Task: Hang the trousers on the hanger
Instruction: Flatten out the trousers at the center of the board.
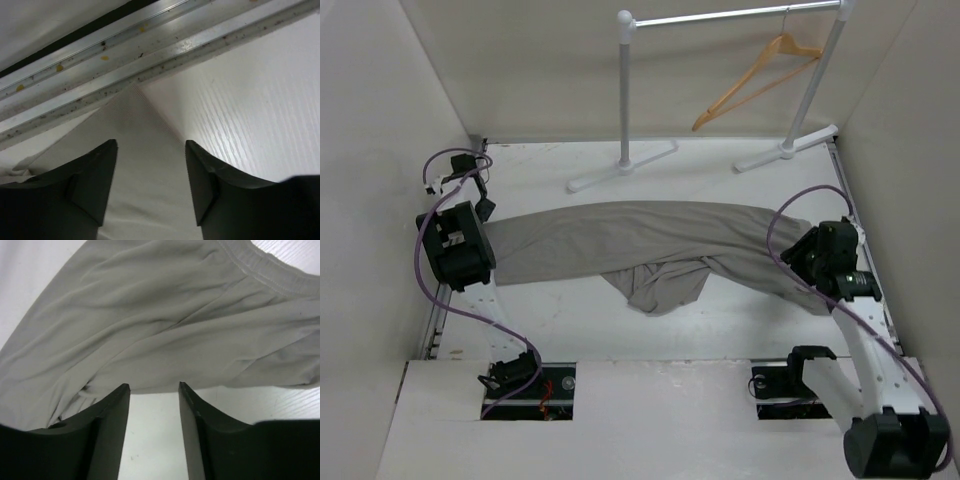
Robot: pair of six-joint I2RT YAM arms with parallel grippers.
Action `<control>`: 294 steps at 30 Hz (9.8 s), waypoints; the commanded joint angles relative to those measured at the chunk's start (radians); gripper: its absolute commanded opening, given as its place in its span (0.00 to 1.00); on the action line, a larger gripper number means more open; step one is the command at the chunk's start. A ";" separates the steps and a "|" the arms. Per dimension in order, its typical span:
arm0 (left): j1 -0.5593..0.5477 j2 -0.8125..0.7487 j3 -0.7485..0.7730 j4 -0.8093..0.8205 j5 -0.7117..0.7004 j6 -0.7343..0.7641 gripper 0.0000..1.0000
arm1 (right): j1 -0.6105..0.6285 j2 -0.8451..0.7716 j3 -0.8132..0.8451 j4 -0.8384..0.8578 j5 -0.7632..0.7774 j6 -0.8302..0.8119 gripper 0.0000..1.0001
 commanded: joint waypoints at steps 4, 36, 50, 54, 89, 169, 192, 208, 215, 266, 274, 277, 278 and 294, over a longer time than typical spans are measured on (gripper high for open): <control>0.027 0.037 0.018 0.000 -0.027 -0.008 0.30 | -0.122 0.353 0.215 0.234 0.046 -0.043 0.63; 0.038 -0.038 0.008 0.105 0.031 -0.008 0.04 | -0.253 1.099 0.687 0.220 -0.070 -0.104 0.19; 0.030 -0.141 0.012 0.118 0.059 -0.052 0.02 | -0.350 0.786 0.490 0.374 -0.014 0.003 0.00; 0.027 -0.133 0.014 0.111 0.067 -0.060 0.02 | -0.325 0.944 0.616 0.205 -0.061 -0.110 0.44; 0.051 -0.272 -0.167 0.201 0.109 -0.192 0.02 | -0.189 0.685 0.461 0.199 0.302 -0.034 0.06; -0.709 -0.782 -0.850 0.094 0.017 -0.347 0.01 | 0.408 0.206 0.069 0.263 0.144 0.126 0.53; -0.368 -1.377 -1.005 -0.359 -0.075 -0.424 0.65 | 0.384 0.027 -0.047 0.176 0.072 0.081 0.68; -0.221 -1.166 -1.095 -0.222 0.030 -0.565 0.55 | 0.448 -0.036 -0.054 0.176 -0.034 0.092 0.68; -0.228 -1.080 -1.161 -0.078 -0.025 -0.603 0.38 | 0.450 -0.071 -0.033 0.156 -0.037 0.075 0.68; -0.061 -1.116 -0.922 0.068 0.036 -0.321 0.00 | 0.161 -0.061 -0.060 0.064 0.103 0.094 0.66; 0.005 -1.156 -0.879 -0.029 0.013 -0.266 0.00 | 0.016 -0.036 -0.068 0.054 0.145 0.088 0.66; -0.007 -1.124 -0.783 -0.073 -0.067 -0.263 0.00 | -0.102 0.016 -0.073 0.059 0.182 0.097 0.63; -0.008 -1.109 -0.750 -0.084 -0.084 -0.258 0.00 | -0.125 0.039 -0.068 0.061 0.189 0.107 0.62; 0.022 -0.889 -0.502 -0.109 -0.113 -0.189 0.00 | -0.284 0.505 -0.010 0.281 0.189 0.150 0.59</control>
